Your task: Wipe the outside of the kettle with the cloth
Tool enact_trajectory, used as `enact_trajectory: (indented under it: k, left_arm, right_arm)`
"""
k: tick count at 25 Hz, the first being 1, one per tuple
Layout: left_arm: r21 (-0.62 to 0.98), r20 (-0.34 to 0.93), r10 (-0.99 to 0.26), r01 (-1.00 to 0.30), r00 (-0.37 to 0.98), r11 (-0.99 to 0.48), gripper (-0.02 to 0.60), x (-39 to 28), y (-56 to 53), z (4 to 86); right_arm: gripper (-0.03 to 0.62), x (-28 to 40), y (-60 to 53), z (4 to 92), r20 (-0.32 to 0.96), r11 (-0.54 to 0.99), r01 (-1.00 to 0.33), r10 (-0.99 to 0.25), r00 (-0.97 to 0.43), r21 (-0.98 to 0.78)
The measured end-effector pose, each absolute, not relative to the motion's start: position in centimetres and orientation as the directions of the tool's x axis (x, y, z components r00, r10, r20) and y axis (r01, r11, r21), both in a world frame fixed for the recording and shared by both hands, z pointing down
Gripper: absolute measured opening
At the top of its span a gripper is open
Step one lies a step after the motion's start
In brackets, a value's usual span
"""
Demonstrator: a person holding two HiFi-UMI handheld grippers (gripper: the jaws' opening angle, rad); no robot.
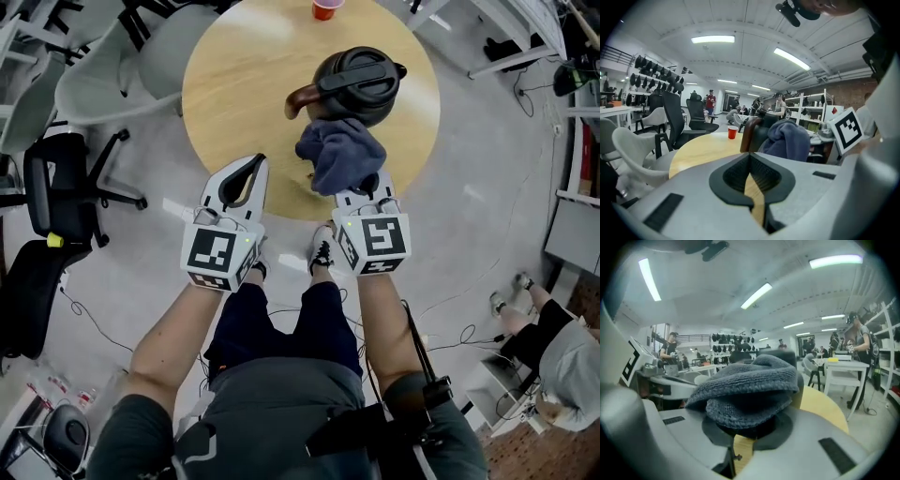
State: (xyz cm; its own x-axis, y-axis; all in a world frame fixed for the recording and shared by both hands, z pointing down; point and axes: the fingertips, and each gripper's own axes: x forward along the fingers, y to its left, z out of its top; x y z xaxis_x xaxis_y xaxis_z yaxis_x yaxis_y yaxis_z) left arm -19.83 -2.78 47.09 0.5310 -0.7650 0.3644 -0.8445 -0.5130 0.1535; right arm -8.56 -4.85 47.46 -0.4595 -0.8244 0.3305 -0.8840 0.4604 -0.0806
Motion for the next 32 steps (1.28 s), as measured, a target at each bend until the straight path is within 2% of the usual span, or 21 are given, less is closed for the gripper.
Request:
enact_trajectory:
  k: [3,6,14,23,27,32]
  left_arm:
    - [0.152,0.355,-0.783,-0.858,0.511,-0.492,0.009,-19.8,-2.5,45.5]
    - [0.16,0.335,-0.793,-0.861,0.508,-0.483,0.009,-18.9,-2.7,44.5]
    - [0.153,0.326,-0.796,-0.86,0.51,-0.488,0.009,-15.4,-3.2,45.8]
    - [0.176,0.356,-0.802,-0.877,0.48,-0.447,0.009,-14.5,-3.8,49.9]
    - [0.174,0.364,-0.799,-0.877,0.479,-0.447,0.009,-13.9,-3.8,51.2]
    - [0.165,0.386,-0.779,-0.868,0.494,-0.469,0.009,-13.1,-2.9,51.4]
  right_arm:
    - [0.054,-7.1,-4.6,42.8,0.25,0.474,-0.879,-0.846,-0.472,-0.056]
    - [0.054,-5.8,-5.2,41.2,0.228,0.468,-0.881,-0.852,-0.471,-0.073]
    - [0.055,-4.3,-7.1,45.6,0.248,0.471,-0.874,-0.838,-0.486,-0.122]
    - [0.054,-2.8,-7.1,54.3,0.399,0.421,-0.884,-0.789,-0.467,-0.203]
    - [0.054,-2.7,-7.4,58.1,0.529,0.402,-0.892,-0.721,-0.446,-0.204]
    - [0.054,-2.6,-7.1,58.9,0.567,0.438,-0.876,-0.677,-0.469,-0.201]
